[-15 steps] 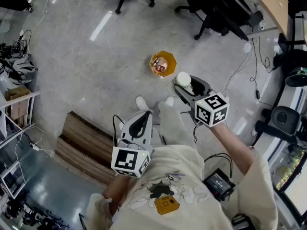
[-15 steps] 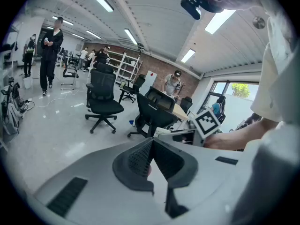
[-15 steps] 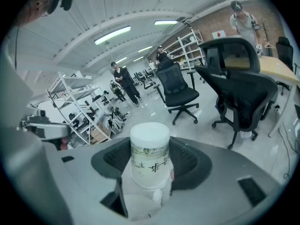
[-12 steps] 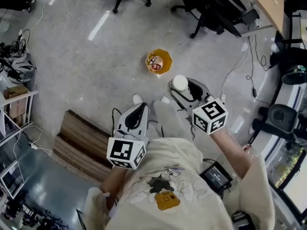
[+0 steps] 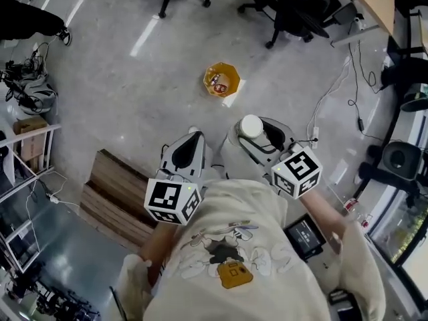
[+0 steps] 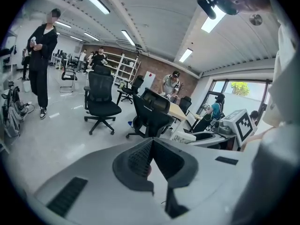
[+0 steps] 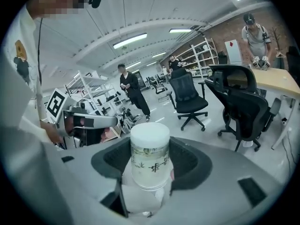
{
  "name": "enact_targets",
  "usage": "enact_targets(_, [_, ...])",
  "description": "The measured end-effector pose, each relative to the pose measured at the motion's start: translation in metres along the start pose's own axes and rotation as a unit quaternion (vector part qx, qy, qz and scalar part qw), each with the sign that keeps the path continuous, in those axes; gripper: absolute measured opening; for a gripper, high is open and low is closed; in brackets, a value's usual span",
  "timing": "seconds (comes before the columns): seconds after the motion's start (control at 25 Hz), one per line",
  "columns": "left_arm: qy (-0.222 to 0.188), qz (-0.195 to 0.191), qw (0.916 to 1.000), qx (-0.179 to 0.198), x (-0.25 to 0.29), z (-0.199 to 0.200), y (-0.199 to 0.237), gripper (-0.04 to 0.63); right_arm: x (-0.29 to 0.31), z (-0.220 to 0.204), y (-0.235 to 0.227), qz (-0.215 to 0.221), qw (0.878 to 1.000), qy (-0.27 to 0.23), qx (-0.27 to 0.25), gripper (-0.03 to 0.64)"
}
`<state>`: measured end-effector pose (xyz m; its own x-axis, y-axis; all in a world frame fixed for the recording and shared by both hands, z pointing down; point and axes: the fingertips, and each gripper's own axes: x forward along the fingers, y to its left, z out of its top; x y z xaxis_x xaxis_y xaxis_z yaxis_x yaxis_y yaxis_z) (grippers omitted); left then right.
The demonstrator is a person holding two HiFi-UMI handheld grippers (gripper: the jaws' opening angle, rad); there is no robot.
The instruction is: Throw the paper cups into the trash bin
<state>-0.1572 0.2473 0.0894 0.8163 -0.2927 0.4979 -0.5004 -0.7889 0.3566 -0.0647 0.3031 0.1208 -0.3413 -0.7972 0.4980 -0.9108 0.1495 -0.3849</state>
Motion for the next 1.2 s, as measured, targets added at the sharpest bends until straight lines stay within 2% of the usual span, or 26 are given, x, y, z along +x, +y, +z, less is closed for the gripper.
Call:
enact_targets(0.2, [-0.007, 0.006, 0.9999, 0.004, -0.015, -0.008, -0.020, 0.006, -0.014, 0.002, 0.008, 0.021, 0.999, -0.033, 0.037, 0.262])
enact_targets(0.52, [-0.034, 0.023, 0.9990, 0.017, -0.019, 0.007, -0.033, 0.006, -0.048, 0.024, 0.002, 0.040, 0.997, -0.064, 0.026, 0.262])
enact_targets(0.72, [-0.043, 0.037, 0.9984, -0.003, -0.001, 0.004, -0.029, 0.006, -0.054, 0.031, -0.029, 0.042, 0.998, -0.042, -0.011, 0.263])
enact_targets(0.92, [-0.035, 0.044, 0.9978, -0.034, 0.013, 0.001, -0.023, 0.006, -0.048, 0.039, -0.053, 0.037, 0.999, -0.020, -0.021, 0.264])
enact_targets(1.08, [-0.034, 0.042, 0.9971, -0.054, 0.036, 0.017, -0.001, 0.006, -0.021, 0.058, -0.079, 0.031, 0.999, -0.005, -0.011, 0.264])
enact_targets(1.2, [-0.042, 0.046, 0.9955, -0.072, 0.055, 0.036, 0.024, 0.006, 0.005, 0.078, -0.089, 0.035, 0.999, 0.012, -0.022, 0.264])
